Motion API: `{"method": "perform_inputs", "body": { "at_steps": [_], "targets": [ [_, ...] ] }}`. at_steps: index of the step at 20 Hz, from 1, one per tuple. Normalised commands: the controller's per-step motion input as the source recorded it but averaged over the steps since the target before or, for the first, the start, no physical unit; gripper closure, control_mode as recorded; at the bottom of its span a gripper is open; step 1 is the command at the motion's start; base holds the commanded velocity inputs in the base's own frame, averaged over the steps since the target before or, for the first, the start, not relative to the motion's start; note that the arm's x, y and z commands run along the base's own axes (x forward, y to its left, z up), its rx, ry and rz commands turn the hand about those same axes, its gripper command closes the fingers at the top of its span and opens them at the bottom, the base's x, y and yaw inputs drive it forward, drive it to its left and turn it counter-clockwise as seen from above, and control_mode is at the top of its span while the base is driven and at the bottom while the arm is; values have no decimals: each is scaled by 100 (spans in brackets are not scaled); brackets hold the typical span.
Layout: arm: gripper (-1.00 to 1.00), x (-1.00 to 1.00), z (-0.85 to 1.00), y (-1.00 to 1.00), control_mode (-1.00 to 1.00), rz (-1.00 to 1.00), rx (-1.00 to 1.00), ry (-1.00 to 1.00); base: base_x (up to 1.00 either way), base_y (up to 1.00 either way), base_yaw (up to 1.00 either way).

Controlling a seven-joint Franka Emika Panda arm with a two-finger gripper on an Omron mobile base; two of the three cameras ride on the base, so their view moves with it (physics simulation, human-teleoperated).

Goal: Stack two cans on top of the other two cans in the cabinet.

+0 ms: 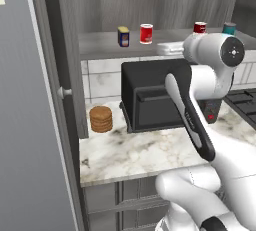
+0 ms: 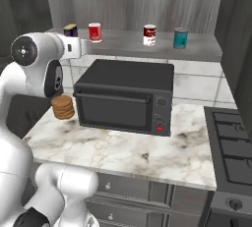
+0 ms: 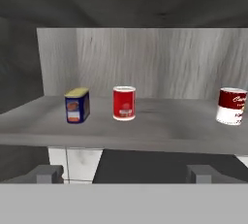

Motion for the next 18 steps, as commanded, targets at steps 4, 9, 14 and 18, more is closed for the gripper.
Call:
{"method": "perform_inputs", "body": {
  "at_steps": [4,9,14,18],
  "targets": [
    [-100,46,16,0,-100,2,0,15,0,0,0],
    [-100,46,-2,1,-100,6,0,1,0,0,0],
    [-100,43,-7,1,-100,7,0,0,0,0,0],
    [-100,39,-17,4,-100,9,0,0,0,0,0]
  ]
}}
